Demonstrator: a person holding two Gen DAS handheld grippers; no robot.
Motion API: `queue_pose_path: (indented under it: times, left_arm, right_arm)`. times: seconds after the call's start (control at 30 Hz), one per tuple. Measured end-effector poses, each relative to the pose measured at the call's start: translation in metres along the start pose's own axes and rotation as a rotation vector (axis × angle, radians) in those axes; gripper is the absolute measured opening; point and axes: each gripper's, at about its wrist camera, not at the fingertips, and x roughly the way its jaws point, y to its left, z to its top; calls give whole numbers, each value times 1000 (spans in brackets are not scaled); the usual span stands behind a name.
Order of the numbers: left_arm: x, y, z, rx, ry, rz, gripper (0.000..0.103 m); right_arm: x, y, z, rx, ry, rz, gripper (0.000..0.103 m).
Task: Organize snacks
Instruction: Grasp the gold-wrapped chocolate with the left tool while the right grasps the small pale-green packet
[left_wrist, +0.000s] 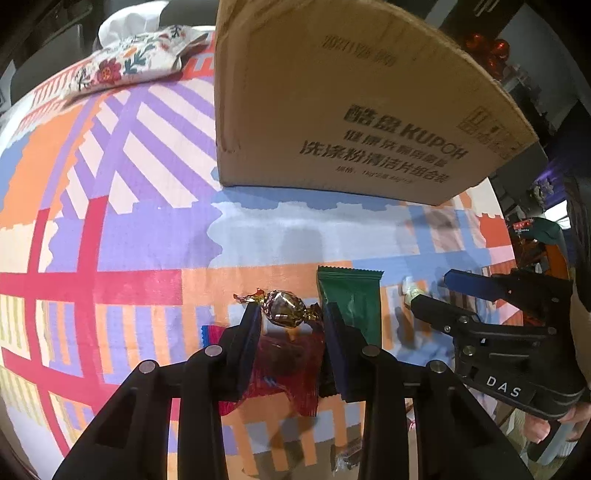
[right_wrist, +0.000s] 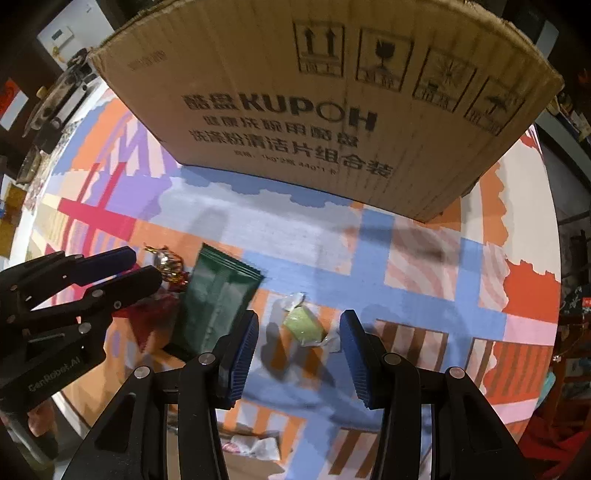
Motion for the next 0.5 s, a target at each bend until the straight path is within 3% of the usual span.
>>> queue_pose_path:
  times: [0.23, 0.5]
  left_arm:
    - [11, 4, 3, -9, 19, 22, 33]
    - [21, 2, 7, -11, 30, 45, 29]
  right_arm:
    - [10, -1, 0, -15, 13, -15, 46]
    - [23, 3, -2, -30, 35, -14, 32]
